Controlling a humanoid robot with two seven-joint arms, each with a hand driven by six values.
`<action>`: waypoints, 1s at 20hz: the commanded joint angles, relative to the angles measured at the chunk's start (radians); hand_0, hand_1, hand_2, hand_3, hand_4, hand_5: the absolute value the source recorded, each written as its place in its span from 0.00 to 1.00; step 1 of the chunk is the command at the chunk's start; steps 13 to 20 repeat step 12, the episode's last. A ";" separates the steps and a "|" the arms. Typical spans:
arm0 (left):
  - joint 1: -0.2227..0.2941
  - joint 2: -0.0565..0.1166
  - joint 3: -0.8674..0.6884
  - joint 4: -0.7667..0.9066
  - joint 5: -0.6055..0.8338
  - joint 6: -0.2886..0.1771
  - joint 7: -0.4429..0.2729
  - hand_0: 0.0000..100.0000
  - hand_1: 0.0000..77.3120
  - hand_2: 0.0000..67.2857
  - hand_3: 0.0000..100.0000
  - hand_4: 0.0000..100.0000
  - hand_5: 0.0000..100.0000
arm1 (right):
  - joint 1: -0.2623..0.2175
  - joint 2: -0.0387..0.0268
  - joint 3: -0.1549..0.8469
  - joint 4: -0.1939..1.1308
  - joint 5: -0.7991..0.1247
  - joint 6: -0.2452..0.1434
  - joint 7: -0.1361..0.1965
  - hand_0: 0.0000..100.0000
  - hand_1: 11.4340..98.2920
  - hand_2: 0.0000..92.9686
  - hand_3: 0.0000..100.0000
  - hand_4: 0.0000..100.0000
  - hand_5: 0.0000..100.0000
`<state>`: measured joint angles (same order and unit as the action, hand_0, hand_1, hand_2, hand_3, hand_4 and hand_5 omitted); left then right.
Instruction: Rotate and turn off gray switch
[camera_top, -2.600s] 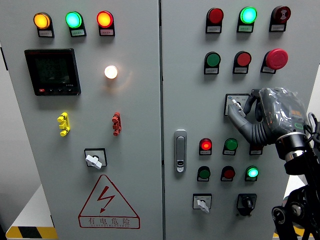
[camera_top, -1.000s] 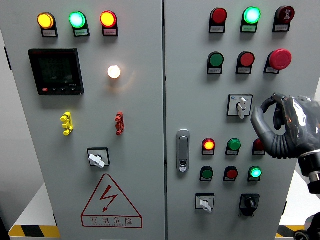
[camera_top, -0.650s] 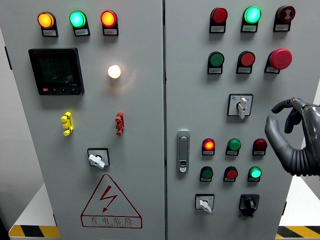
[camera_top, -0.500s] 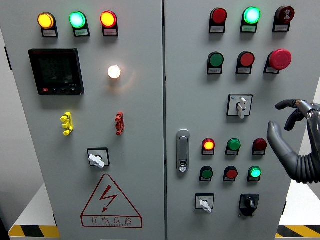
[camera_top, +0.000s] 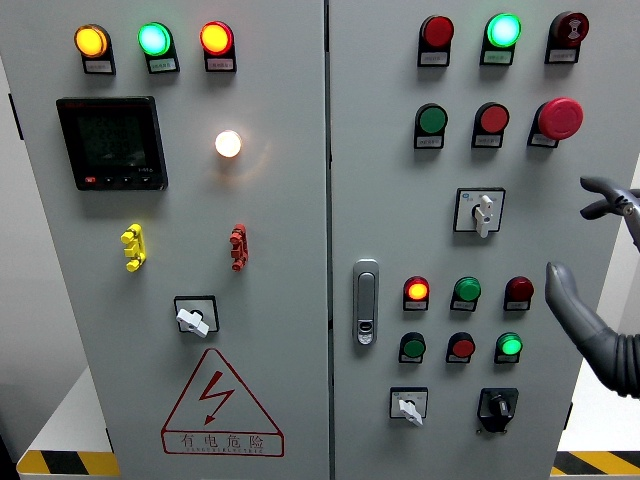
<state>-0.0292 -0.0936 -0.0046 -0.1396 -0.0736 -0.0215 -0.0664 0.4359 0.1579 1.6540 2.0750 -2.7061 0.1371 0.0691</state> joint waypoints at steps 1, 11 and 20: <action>0.000 0.000 0.000 0.000 0.000 0.000 -0.001 0.00 0.00 0.19 0.18 0.10 0.12 | -0.008 0.0001 -0.010 0.007 -0.001 -0.042 0.000 0.56 0.34 0.20 0.24 0.12 0.28; 0.000 0.000 0.000 0.000 0.000 0.000 -0.001 0.00 0.00 0.19 0.18 0.10 0.12 | -0.023 0.0001 -0.016 0.008 -0.014 -0.128 -0.003 0.54 0.39 0.20 0.23 0.12 0.25; 0.000 0.000 0.000 0.000 0.000 0.000 -0.001 0.00 0.00 0.19 0.18 0.10 0.12 | -0.025 0.0001 -0.016 0.008 -0.014 -0.129 -0.003 0.54 0.39 0.20 0.23 0.12 0.25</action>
